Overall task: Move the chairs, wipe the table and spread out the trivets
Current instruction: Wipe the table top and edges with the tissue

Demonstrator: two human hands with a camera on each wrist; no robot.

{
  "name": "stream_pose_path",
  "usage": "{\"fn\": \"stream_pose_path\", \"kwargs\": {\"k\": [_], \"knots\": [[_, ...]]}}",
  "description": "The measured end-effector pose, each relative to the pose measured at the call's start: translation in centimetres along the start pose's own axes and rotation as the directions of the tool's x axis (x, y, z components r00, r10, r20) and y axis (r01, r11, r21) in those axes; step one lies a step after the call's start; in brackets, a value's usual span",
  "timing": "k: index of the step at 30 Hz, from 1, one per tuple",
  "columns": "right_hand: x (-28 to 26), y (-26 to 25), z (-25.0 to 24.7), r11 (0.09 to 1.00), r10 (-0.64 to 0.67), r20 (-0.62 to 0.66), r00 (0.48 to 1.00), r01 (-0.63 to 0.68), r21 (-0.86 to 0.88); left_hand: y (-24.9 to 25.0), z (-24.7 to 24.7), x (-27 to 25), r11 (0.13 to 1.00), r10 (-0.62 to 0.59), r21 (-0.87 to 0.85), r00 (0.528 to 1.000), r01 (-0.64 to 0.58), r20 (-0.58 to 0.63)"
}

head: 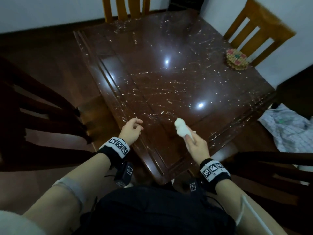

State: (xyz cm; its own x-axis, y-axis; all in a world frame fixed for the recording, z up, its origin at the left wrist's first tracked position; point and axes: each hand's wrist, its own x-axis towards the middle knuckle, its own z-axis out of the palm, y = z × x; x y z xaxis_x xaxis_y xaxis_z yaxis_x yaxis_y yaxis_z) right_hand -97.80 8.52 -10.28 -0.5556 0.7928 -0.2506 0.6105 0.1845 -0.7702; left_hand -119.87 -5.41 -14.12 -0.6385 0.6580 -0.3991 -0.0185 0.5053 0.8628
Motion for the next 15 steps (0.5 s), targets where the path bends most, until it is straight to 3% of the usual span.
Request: {"fn": "stream_pose_path", "kwargs": {"k": [3, 6, 7, 9, 12, 15], "knots": [[1.9, 2.4, -3.7, 0.981, 0.145, -0.141, 0.979, -0.16, -0.107, 1.1, 2.0, 0.7, 0.997, 0.046, 0.06, 0.998, -0.048, 0.031], [3.7, 5.1, -6.0, 0.958, 0.191, -0.144, 0.971, -0.216, -0.188, 2.3, 4.3, 1.5, 0.984, 0.091, 0.15, 0.993, -0.101, 0.073], [4.3, 5.8, -6.2, 0.953, 0.153, -0.109, 0.982, -0.175, -0.247, 2.7, 5.2, 1.8, 0.977, 0.104, 0.179, 0.991, -0.117, 0.082], [5.2, 6.9, -5.7, 0.914, 0.045, 0.078, 0.996, -0.009, -0.406, 3.6, 7.0, 2.2, 0.963, 0.126, 0.227, 0.987, -0.145, 0.095], [6.5, 8.0, -4.5, 0.785, 0.041, 0.399, 0.916, 0.218, -0.58, 5.4, 9.9, 3.1, 0.928, 0.141, 0.332, 0.984, -0.171, 0.114], [8.7, 9.2, -5.5, 0.748, 0.011, 0.39, 0.921, 0.251, -0.614, 7.2, 12.7, 4.2, 0.886, 0.143, 0.424, 0.98, -0.188, 0.137]]}}
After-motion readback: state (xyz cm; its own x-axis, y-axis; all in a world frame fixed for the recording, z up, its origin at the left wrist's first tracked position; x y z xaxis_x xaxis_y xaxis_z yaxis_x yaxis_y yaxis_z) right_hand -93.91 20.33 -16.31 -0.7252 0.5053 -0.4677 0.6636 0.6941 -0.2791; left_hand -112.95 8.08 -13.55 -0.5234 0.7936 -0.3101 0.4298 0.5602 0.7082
